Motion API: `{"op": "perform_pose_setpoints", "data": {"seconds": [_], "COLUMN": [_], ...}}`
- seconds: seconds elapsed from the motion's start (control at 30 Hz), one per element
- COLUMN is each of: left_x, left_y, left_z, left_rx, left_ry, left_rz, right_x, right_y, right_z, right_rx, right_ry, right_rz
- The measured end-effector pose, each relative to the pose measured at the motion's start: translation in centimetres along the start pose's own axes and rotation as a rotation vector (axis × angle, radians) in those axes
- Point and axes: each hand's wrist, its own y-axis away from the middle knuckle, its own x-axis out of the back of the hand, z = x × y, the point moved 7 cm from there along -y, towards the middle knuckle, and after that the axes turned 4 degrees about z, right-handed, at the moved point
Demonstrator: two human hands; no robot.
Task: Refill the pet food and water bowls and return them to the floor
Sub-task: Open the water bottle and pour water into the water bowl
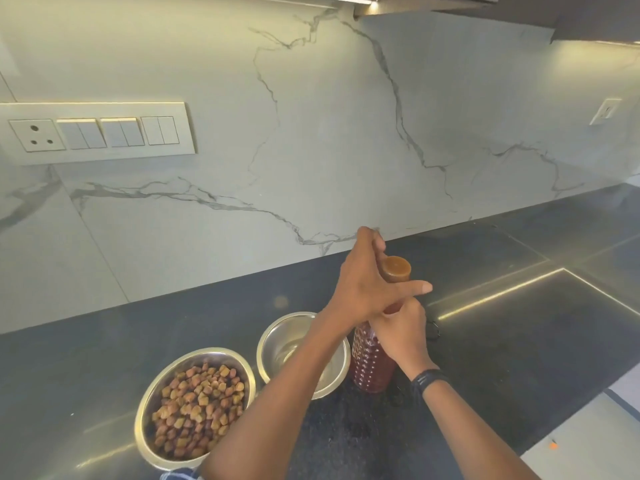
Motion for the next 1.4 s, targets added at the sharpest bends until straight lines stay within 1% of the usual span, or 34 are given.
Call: {"op": "perform_pose_setpoints", "data": {"seconds": [0.07, 0.1, 0.13, 0.17, 0.2, 0.33, 0.37, 0.4, 0.5, 0.53, 0.57, 0.63, 0.7, 0.73, 0.77, 0.87, 0.9, 0.97, 1.07, 1.13, 1.17, 1.27, 1.3, 1.33, 1.4], "left_x": [-0.8, -0.8, -0.6, -0.3, 0.0, 0.4, 0.2, -0.3, -1.3, -1.1, -0.8, -0.3, -0.2, -0.3, -0.7, -1.6, -1.4, -0.8, -0.5, -0.9, -1.2, -1.6, -1.3, -0.9, -0.5], "left_y": [0.1, 0.2, 0.2, 0.0, -0.3, -0.5, -0.5, -0.6, -0.6, -0.8, -1.1, -1.5, -1.5, -1.3, -1.2, -0.8, -1.0, -1.4, -1.4, -1.2, -1.0, -0.5, -0.6, -0.8, -1.1], "left_z": [-0.7, -0.9, -1.0, -1.1, -1.1, -0.7, -0.6, -0.5, -0.2, -0.1, 0.2, 0.6, 1.1, 1.2, 1.0, 0.2, 0.0, 0.1, 0.8, 0.9, 0.6, -0.3, -0.3, -0.1, 0.2], "left_rx": [0.08, 0.119, 0.143, 0.146, 0.135, 0.092, 0.075, 0.071, 0.139, 0.126, 0.095, 0.056, 0.033, 0.024, 0.027, 0.117, 0.115, 0.073, 0.05, 0.051, 0.074, 0.15, 0.138, 0.118, 0.088], "left_ry": [0.15, 0.225, 0.273, 0.275, 0.261, 0.112, 0.069, 0.054, 0.152, 0.161, 0.149, 0.117, 0.019, -0.037, -0.055, 0.099, 0.121, 0.08, 0.044, -0.003, 0.004, 0.142, 0.159, 0.154, 0.081], "left_rz": [-0.25, -0.343, -0.395, -0.396, -0.359, -0.066, -0.041, -0.079, -0.36, -0.406, -0.413, -0.325, -0.192, -0.161, -0.182, -0.404, -0.438, -0.402, -0.262, -0.218, -0.25, -0.43, -0.439, -0.406, -0.25], "right_x": [0.6, 0.8, 0.8, 0.8, 0.7, 0.6, 0.7, 0.8, 0.8, 0.7, 0.7, 0.6, 0.6, 0.6, 0.7, 0.7, 0.7, 0.6, 0.6, 0.6, 0.6, 0.7, 0.6, 0.5, 0.5], "right_y": [-0.1, -0.2, -0.3, -0.4, -0.4, -0.4, -0.4, -0.4, -0.5, -0.5, -0.6, -0.6, -0.5, -0.4, -0.4, -0.4, -0.5, -0.6, -0.7, -0.6, -0.5, -0.5, -0.5, -0.5, -0.5], "right_z": [0.1, 0.2, 0.3, 0.4, 0.6, 0.7, 0.6, 0.5, 0.9, 1.1, 1.3, 1.4, 1.2, 1.1, 1.0, 0.8, 1.0, 1.2, 1.2, 1.1, 0.9, 0.8, 0.9, 1.0, 1.0], "right_rx": [0.004, 0.003, -0.001, -0.008, -0.009, 0.023, 0.037, 0.044, 0.03, 0.015, 0.005, 0.006, 0.016, 0.026, 0.04, 0.044, 0.032, 0.024, 0.034, 0.052, 0.065, 0.067, 0.064, 0.064, 0.065], "right_ry": [-0.028, -0.039, -0.044, -0.04, -0.032, -0.043, -0.051, -0.056, -0.073, -0.071, -0.068, -0.062, -0.078, -0.09, -0.097, -0.078, -0.076, -0.08, -0.076, -0.089, -0.094, -0.087, -0.084, -0.083, -0.075], "right_rz": [0.039, 0.049, 0.048, 0.044, 0.045, 0.046, 0.043, 0.042, 0.06, 0.067, 0.073, 0.073, 0.064, 0.058, 0.053, 0.053, 0.059, 0.075, 0.073, 0.069, 0.067, 0.069, 0.066, 0.062, 0.054]}}
